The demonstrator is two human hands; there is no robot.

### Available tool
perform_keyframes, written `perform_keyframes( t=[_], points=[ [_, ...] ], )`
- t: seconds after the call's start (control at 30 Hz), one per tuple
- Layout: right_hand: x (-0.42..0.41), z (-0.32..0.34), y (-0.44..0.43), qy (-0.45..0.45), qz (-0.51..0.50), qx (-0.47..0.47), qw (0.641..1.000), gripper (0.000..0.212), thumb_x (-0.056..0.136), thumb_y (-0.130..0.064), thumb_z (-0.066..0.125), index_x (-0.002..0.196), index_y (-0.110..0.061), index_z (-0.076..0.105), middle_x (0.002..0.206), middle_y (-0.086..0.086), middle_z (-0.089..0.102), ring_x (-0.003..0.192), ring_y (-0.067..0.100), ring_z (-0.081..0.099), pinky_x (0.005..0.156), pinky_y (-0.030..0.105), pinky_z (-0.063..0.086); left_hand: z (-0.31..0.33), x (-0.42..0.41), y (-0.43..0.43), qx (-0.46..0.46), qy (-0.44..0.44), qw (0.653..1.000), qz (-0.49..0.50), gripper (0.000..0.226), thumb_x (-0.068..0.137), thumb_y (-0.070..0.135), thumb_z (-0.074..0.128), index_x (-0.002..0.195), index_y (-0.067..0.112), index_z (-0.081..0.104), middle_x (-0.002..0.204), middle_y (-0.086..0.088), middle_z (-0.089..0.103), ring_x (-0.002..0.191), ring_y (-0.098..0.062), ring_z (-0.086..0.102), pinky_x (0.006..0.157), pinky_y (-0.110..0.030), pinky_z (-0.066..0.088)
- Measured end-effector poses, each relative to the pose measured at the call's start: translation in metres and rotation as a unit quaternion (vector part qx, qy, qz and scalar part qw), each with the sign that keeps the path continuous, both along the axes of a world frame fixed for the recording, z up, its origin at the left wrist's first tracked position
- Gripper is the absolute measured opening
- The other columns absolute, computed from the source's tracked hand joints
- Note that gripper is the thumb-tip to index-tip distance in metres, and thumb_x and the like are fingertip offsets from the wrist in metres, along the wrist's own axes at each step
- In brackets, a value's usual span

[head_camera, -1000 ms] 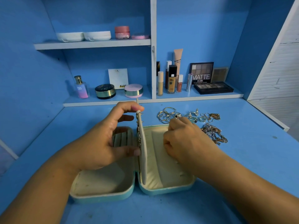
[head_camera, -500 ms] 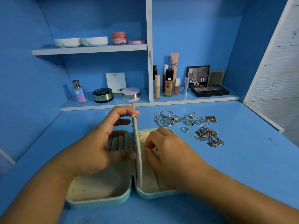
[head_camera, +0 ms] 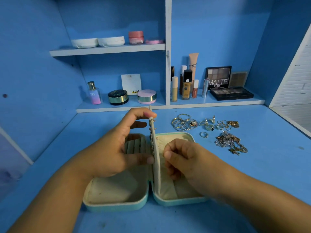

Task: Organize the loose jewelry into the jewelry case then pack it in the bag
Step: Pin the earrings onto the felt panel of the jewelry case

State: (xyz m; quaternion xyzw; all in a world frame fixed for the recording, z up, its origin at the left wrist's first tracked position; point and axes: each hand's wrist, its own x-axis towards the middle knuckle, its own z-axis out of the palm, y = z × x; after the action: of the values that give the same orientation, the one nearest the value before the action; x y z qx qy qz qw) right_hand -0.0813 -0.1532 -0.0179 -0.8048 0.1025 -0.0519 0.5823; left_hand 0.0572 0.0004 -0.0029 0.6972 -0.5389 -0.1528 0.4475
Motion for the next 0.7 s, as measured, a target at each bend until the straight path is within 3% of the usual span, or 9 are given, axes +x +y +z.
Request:
perform_keyframes(
  t=[0.33,0.57,0.7],
  points=[
    [-0.0006,-0.0027,0.0012,0.006,0.013,0.024,1.0,0.019,0.095,-0.024,0.052,0.08,-0.015,0.058,0.068,-0.003,0.06,0.067,0.012,0.052,0.079,0.039,0.049,-0.0006,0.0007,-0.0001,-0.007,0.016,1.0,-0.004,0.074,0.061,0.058,0.082,0.123,0.052,0.042,0.132,0.018,0.047,0.13,-0.019,0.046,0.104,-0.044,0.044],
    [-0.0016,-0.0016,0.0027,0.012,0.003,0.02,1.0,0.02,0.093,-0.026,0.053,0.078,-0.015,0.061,0.068,-0.003,0.064,0.067,0.011,0.055,0.081,0.04,0.051,0.0001,0.001,-0.0006,-0.005,0.015,1.0,0.0,0.074,0.06,0.06,0.082,0.122,0.052,0.042,0.132,0.019,0.047,0.131,-0.016,0.046,0.104,-0.045,0.044],
    [-0.0017,-0.0023,0.0036,0.015,-0.003,0.026,1.0,0.021,0.093,-0.027,0.053,0.076,-0.017,0.061,0.068,-0.004,0.064,0.066,0.011,0.055,0.081,0.041,0.051,-0.0001,0.0002,-0.0003,-0.005,0.02,1.0,0.002,0.074,0.057,0.064,0.081,0.12,0.054,0.042,0.129,0.023,0.048,0.128,-0.017,0.049,0.099,-0.038,0.046]
  ],
)
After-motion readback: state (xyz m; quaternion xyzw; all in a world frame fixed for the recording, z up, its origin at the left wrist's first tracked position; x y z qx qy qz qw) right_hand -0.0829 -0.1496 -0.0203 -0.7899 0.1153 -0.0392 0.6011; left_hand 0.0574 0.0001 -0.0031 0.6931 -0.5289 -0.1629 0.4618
